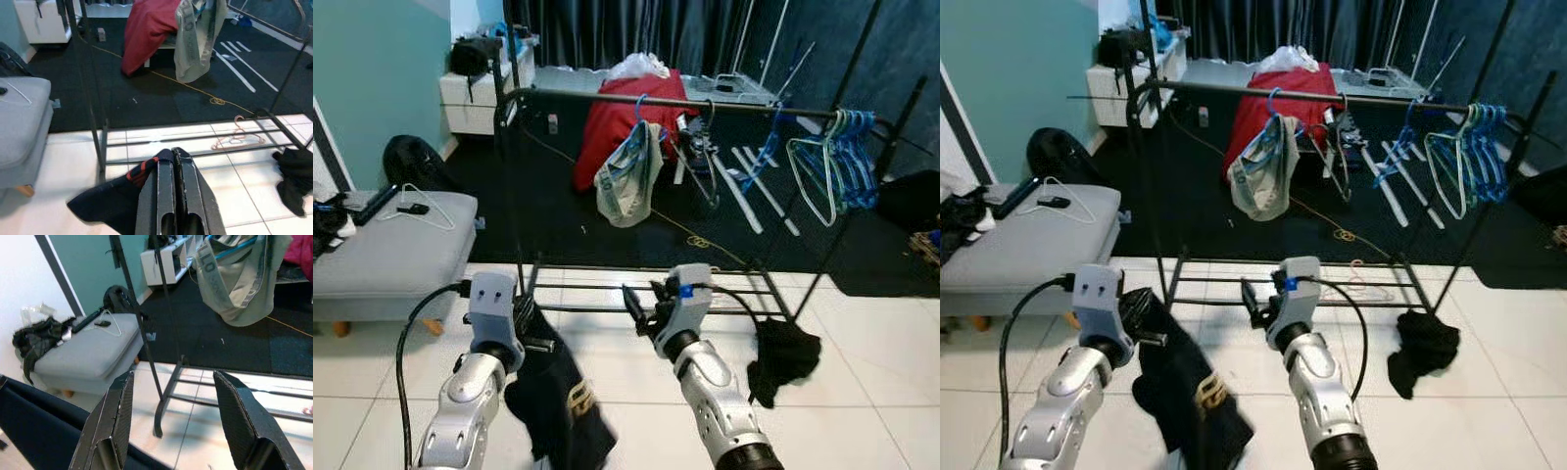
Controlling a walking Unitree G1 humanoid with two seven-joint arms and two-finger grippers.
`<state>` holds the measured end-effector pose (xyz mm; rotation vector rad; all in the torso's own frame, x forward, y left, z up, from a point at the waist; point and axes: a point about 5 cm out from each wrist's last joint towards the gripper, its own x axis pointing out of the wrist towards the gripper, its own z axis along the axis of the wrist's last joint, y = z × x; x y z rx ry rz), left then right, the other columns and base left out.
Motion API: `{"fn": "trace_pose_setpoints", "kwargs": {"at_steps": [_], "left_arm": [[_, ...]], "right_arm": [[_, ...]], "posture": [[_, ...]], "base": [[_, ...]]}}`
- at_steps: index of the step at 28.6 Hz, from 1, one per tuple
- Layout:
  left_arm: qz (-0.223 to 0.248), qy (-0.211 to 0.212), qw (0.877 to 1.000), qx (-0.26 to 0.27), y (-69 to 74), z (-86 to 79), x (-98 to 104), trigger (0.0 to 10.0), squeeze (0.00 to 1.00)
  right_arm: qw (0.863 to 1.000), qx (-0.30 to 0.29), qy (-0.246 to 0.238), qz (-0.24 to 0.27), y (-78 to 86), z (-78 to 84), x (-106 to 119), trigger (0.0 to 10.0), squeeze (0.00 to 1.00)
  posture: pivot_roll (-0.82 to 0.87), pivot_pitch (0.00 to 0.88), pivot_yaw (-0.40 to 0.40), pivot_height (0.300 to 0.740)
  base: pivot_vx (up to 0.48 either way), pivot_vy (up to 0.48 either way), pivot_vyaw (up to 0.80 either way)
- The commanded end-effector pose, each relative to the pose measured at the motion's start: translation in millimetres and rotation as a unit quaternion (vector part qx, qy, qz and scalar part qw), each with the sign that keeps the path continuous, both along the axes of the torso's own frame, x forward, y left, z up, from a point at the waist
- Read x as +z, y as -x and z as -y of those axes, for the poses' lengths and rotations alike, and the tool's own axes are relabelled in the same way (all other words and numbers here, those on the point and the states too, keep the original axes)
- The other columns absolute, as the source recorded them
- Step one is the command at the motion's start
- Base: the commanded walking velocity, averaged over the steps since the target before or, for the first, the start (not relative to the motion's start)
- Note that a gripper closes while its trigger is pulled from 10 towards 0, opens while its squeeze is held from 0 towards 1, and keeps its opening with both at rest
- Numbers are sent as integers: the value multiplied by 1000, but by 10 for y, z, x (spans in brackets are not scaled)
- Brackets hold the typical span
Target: Hang hanger
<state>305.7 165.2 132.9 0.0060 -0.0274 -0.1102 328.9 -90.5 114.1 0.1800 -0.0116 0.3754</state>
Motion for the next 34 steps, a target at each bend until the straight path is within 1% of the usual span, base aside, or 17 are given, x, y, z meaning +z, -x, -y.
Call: {"fn": "trace_pose_setpoints", "kwargs": {"at_steps": [1,2,4,8,11,15,16,17,19,21,24,27,30,34], "left_arm": [[20,-4,1000,-13,-38,15,136,10000,0],[20,-4,1000,-13,-38,15,136,10000,0],[33,-9,999,-11,-51,-2,219,10000,0],[38,-9,999,-12,-44,-9,254,10000,0],[31,-11,999,-17,-40,7,223,10000,0],[22,-16,999,-17,-35,17,167,10000,0],[18,-25,999,-13,-35,16,133,10000,0],[12,-26,1000,-9,-32,14,98,10000,0],[12,-26,1000,-9,-32,14,98,10000,0],[-1,-26,1000,-7,-30,19,51,10000,0],[-7,-25,1000,-8,-29,24,34,10000,0],[-18,-34,999,-12,-31,39,-3,10000,0],[-18,-34,999,-12,-31,39,-3,10000,0],[-24,-43,999,-21,-15,80,-22,10000,0]], "right_arm": [[1000,-2,4,-3,13,19,-31,10000,0],[1000,-2,4,-3,13,19,-31,10000,0],[1000,-7,4,-2,30,56,-49,10000,0],[1000,-20,5,-4,44,104,-80,10000,0],[1000,-26,3,-5,54,130,-93,10000,0],[999,-26,17,-10,68,132,-125,10000,0],[999,-23,35,-19,74,123,-165,10000,0],[998,-15,61,-28,84,109,-215,10000,0],[998,-15,61,-28,84,109,-215,10000,0],[996,1,82,-41,103,88,-272,10000,0],[995,9,87,-44,110,81,-284,10000,0],[994,17,101,-45,127,88,-309,10000,0],[994,17,101,-45,127,88,-309,10000,0],[993,17,107,-46,142,107,-326,10000,0]], "posture": [[53,51,-46,740],[53,51,-46,740],[56,44,-28,740],[50,41,-18,740],[49,41,-9,740],[45,39,-6,740],[44,34,-4,740],[42,32,-6,740],[42,32,-6,740],[39,39,-10,740],[38,41,-11,740],[42,46,-22,740],[42,46,-22,740],[44,53,-20,740]], "base": [[0,0,0],[0,0,0],[0,0,0],[0,0,0],[0,0,0],[0,0,0],[0,0,0],[0,0,0],[0,0,0],[0,0,0],[0,0,0],[0,0,0],[0,0,0],[0,-480,0]]}}
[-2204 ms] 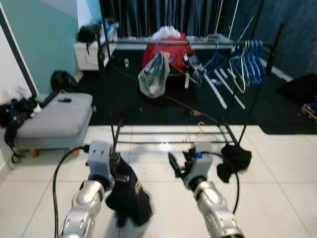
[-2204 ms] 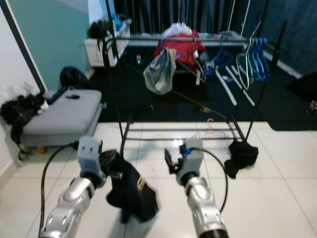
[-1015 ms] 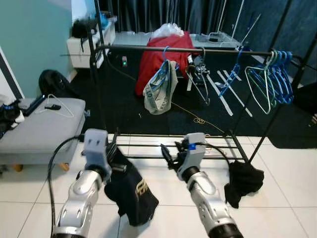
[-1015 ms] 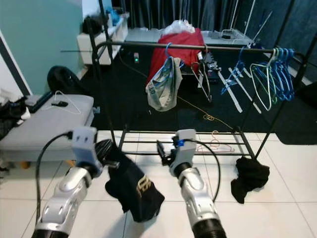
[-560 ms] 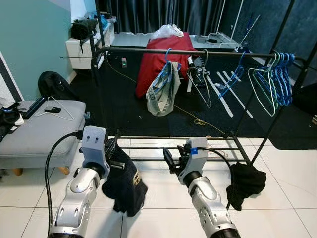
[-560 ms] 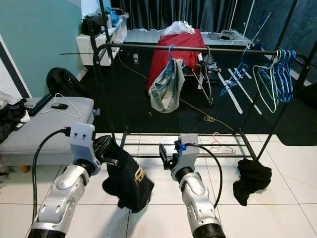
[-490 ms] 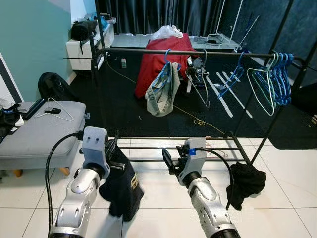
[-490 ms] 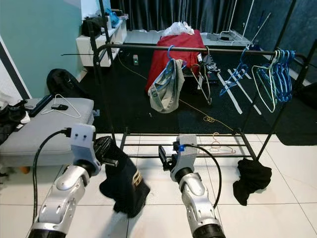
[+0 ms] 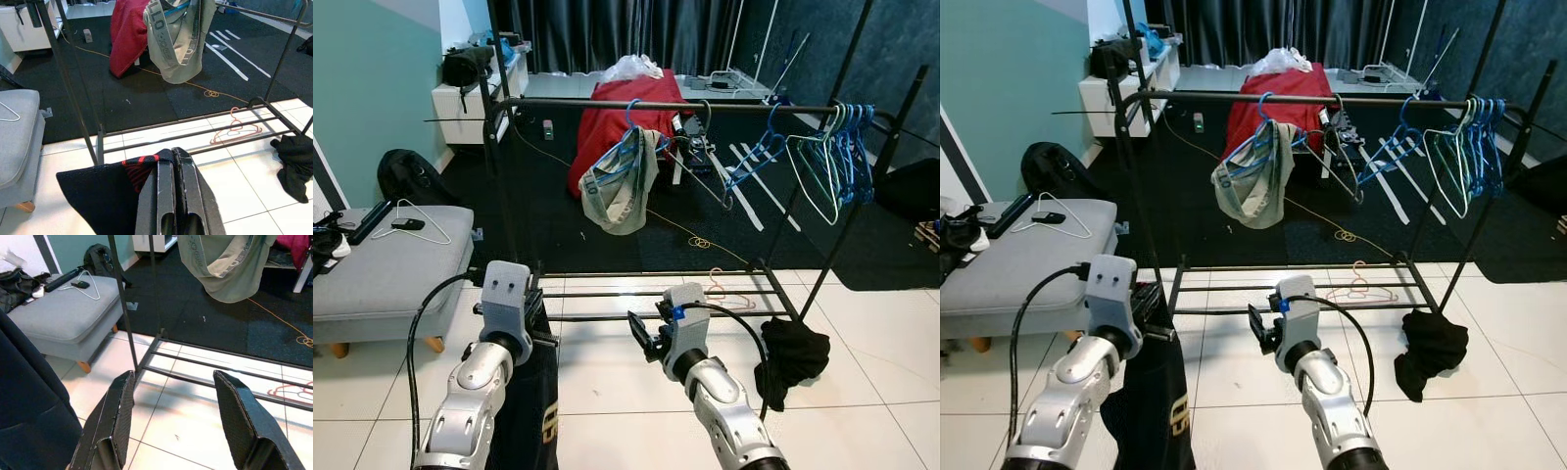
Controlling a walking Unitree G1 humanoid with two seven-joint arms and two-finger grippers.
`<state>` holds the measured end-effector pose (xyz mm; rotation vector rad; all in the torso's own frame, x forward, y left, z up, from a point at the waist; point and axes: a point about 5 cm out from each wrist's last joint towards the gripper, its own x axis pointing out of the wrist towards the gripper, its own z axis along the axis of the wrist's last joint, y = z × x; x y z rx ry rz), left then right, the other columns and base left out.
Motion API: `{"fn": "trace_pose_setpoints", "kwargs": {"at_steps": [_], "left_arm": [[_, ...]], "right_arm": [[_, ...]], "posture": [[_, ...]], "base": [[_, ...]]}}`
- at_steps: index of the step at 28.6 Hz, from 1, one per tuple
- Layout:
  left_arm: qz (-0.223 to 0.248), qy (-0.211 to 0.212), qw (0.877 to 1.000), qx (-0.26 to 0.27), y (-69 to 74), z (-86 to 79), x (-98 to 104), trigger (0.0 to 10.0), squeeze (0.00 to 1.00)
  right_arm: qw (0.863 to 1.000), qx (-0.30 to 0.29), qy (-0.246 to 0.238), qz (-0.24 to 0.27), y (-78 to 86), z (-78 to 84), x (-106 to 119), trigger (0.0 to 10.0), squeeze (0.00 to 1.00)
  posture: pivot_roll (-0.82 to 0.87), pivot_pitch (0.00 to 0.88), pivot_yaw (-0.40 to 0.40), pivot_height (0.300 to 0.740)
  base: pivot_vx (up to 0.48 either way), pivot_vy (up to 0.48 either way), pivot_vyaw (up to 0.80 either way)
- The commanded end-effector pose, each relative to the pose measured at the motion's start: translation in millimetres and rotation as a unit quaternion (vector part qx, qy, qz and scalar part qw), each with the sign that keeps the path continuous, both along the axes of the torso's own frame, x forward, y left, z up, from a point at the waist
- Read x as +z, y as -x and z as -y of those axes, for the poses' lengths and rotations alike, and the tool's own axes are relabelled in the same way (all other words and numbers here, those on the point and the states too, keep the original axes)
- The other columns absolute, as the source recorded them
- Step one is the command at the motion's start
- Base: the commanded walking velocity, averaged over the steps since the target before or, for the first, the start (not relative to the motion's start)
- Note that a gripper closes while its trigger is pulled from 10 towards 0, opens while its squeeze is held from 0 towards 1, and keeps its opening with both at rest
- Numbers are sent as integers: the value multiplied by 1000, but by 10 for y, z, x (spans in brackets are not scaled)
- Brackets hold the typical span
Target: Hang hanger
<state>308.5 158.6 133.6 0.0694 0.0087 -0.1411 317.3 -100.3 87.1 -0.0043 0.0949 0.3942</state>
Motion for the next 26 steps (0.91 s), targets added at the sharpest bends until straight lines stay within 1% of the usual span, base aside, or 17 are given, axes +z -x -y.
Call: {"fn": "trace_pose_setpoints", "kwargs": {"at_steps": [1,2,3,5,7,10,13,15,17,18,19,20,22,23,24,25,26], "left_arm": [[-8,-10,1000,-6,13,14,-29,10000,0],[-17,15,1000,0,18,15,-42,10000,0],[-23,26,999,5,16,12,-51,10000,0],[-24,32,999,12,9,0,-51,10000,0],[-24,32,999,12,9,0,-51,10000,0],[-13,25,999,37,-20,-61,-29,10000,0],[-11,22,999,45,-34,-79,-19,10000,0],[-10,19,999,47,-52,-87,-12,10000,0],[-7,13,999,39,-81,-84,10,10000,0],[-4,7,1000,30,-108,-77,31,10000,0],[-4,7,1000,30,-108,-77,31,10000,0],[5,0,1000,11,-143,-46,86,10000,0],[5,0,1000,11,-143,-46,86,10000,0],[13,4,1000,-2,-176,-13,157,10000,0],[13,4,1000,-2,-176,-13,157,10000,0],[29,16,999,-12,-230,31,310,10000,0],[29,16,999,-12,-230,31,310,10000,0]], "right_arm": [[1000,3,8,-13,26,10,-55,10000,0],[1000,2,7,-12,29,9,-53,10000,0],[1000,3,5,-8,32,-2,-41,10000,0],[1000,7,-2,-5,36,-17,-24,10000,0],[1000,7,-2,-5,36,-17,-24,10000,0],[1000,23,-8,1,53,-45,5,10000,0],[1000,26,-7,2,59,-47,5,10000,0],[999,32,-4,5,64,-52,7,10000,0],[999,47,1,11,73,-76,18,10000,0],[998,64,5,16,81,-102,28,10000,0],[998,64,5,16,81,-102,28,10000,0],[994,97,45,15,106,-141,-23,10000,0],[994,97,45,15,106,-141,-23,10000,0],[987,127,94,20,133,-163,-78,10000,0],[987,127,94,20,133,-163,-78,10000,0],[979,153,134,25,162,-167,-140,10000,0],[979,153,134,25,162,-167,-140,10000,0]], "posture": [[44,53,-20,740],[43,56,-17,740],[42,56,-17,740],[41,56,-17,740],[41,56,-17,740],[39,57,-19,740],[39,56,-20,740],[40,55,-21,740],[39,59,-25,740],[40,58,-27,740],[40,58,-27,740],[41,54,-25,740],[41,54,-25,740],[46,52,-22,740],[46,52,-22,740],[47,48,-16,740],[47,48,-16,740]], "base": [[0,-480,0],[0,0,0],[0,0,0],[0,0,0],[0,0,0],[0,0,0],[0,0,0],[0,0,0],[0,0,0],[0,0,0],[0,0,0],[0,0,0],[0,0,0],[0,0,0],[0,0,0],[0,0,0],[0,0,0]]}}
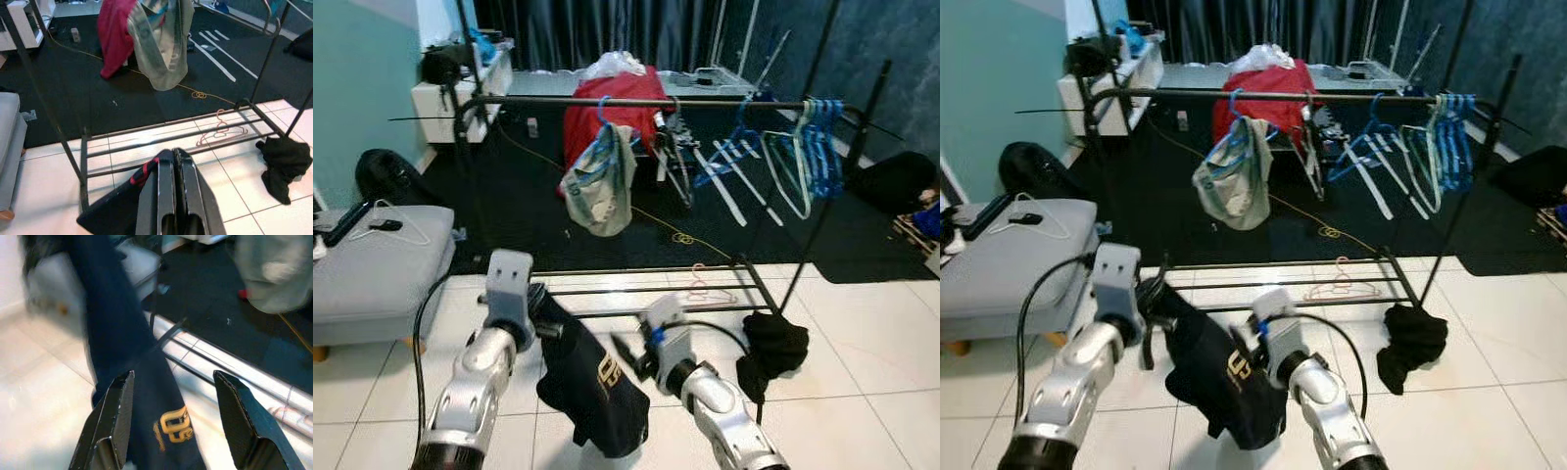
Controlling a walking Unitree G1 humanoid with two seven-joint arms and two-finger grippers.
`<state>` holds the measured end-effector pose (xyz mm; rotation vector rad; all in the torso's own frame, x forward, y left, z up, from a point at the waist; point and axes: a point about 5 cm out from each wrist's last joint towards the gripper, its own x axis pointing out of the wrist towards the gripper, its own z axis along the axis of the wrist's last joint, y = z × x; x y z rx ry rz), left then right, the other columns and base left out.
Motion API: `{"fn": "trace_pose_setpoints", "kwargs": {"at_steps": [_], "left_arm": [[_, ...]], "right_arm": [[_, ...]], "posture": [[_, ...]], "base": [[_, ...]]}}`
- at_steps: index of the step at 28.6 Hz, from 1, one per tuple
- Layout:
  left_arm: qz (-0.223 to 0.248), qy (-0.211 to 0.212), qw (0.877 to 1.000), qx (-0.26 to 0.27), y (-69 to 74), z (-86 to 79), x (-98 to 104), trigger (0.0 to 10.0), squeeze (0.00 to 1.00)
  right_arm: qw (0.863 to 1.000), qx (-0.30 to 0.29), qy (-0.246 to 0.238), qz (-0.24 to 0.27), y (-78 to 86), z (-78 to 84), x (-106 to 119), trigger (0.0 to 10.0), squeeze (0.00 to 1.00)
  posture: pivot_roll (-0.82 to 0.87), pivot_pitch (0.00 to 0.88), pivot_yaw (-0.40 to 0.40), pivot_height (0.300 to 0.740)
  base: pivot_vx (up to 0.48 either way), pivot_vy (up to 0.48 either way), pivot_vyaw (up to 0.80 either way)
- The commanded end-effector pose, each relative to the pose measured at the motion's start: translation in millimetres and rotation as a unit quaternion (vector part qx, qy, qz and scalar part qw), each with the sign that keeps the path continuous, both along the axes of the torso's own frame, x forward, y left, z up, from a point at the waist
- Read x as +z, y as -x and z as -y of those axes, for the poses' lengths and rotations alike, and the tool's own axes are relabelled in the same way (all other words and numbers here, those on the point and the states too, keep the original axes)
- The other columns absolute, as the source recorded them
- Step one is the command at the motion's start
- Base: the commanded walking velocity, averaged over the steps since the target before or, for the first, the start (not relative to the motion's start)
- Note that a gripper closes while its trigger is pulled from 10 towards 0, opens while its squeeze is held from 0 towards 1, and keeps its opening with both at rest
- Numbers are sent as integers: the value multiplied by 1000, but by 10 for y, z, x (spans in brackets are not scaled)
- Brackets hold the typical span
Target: Hang hanger
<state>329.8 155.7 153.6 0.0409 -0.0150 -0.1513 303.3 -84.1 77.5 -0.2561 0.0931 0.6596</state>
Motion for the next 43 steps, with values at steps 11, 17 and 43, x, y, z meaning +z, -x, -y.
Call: {"fn": "trace_pose_setpoints", "kwargs": {"at_steps": [11,17,43], "left_arm": [[44,43,998,-31,-138,185,686,10000,0],[43,65,996,-43,-149,262,899,10000,0],[30,93,989,-111,-18,543,1193,10000,0]], "right_arm": [[999,13,15,32,-34,-41,32,10000,1000],[999,0,15,44,-100,-66,61,10000,1000],[984,-46,-55,165,-304,-204,380,10000,0]], "posture": [[41,50,-18,740],[46,49,-16,740],[61,41,4,740]], "base": [[0,0,0],[0,0,0],[0,0,0]]}}
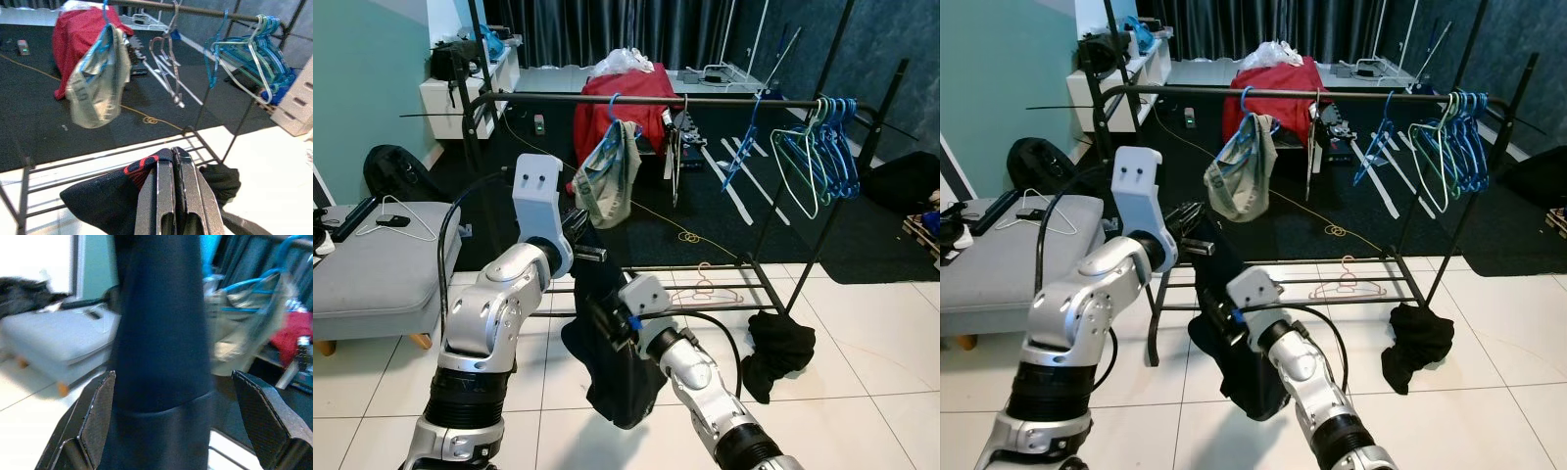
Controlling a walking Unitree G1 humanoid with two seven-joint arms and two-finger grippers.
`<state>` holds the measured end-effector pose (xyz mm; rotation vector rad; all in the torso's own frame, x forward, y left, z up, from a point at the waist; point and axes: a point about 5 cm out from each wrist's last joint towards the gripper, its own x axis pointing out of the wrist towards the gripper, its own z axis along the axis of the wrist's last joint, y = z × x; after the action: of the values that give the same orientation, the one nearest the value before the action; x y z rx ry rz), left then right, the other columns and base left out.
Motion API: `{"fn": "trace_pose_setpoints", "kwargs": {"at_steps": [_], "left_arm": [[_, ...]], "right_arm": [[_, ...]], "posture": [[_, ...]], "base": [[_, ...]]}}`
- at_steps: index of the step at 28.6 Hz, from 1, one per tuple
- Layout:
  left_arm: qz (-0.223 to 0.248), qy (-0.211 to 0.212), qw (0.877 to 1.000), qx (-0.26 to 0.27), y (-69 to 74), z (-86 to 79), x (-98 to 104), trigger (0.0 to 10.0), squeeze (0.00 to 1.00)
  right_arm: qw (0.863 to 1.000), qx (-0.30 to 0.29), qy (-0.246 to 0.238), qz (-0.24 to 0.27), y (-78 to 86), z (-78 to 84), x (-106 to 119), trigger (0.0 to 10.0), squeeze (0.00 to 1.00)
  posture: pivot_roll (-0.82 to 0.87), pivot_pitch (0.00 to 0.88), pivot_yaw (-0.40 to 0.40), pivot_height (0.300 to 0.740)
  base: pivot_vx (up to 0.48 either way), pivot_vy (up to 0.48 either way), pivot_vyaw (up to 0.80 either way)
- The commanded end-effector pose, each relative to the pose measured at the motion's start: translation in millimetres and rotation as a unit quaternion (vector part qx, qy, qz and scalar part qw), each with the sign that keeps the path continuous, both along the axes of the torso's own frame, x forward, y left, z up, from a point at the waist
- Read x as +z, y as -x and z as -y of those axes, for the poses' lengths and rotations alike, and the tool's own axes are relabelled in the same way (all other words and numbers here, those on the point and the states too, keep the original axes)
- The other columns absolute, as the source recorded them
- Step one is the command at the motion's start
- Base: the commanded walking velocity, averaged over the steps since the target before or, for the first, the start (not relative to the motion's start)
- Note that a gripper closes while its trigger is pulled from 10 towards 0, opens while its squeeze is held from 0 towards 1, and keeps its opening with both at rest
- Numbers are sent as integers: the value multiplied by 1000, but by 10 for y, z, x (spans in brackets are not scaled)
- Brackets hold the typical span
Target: Hang hanger
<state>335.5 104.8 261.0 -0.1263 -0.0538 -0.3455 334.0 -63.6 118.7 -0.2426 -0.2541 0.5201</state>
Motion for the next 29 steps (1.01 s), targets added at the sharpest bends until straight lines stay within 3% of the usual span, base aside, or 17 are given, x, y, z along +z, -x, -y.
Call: {"fn": "trace_pose_setpoints", "kwargs": {"at_steps": [1,9,18,19,20,21,23,24,29], "left_arm": [[20,13,1000,-17,50,47,137,10000,0],[21,43,997,-56,128,138,263,10000,0],[17,47,996,-77,172,191,295,10000,0],[14,48,996,-78,173,191,292,10000,0],[12,50,996,-79,176,191,291,10000,0],[11,50,996,-79,176,188,292,10000,0],[11,50,996,-78,178,185,294,10000,0],[10,50,996,-77,177,180,296,10000,0],[7,52,996,-78,174,172,299,10000,0]], "right_arm": [[1000,3,3,-9,4,2,-53,10000,0],[998,-6,-22,-64,-43,85,-173,10000,0],[996,9,-37,-75,-82,53,-146,10000,0],[996,15,-40,-78,-86,46,-142,4784,0],[996,18,-41,-80,-89,42,-141,4784,0],[995,21,-44,-83,-90,45,-144,1882,0],[995,22,-45,-85,-92,48,-147,1882,0],[995,22,-47,-87,-94,56,-150,0,0],[994,23,-51,-91,-97,84,-159,0,0]], "posture": [[61,41,4,740],[64,38,4,740],[63,43,0,740],[63,44,0,740],[63,44,0,740],[62,44,0,740],[62,44,0,740],[63,44,1,740],[62,42,2,740]], "base": [[0,0,0],[0,0,0],[0,0,0],[0,0,0],[0,0,0],[0,0,0],[0,0,0],[0,0,0],[0,0,0]]}}
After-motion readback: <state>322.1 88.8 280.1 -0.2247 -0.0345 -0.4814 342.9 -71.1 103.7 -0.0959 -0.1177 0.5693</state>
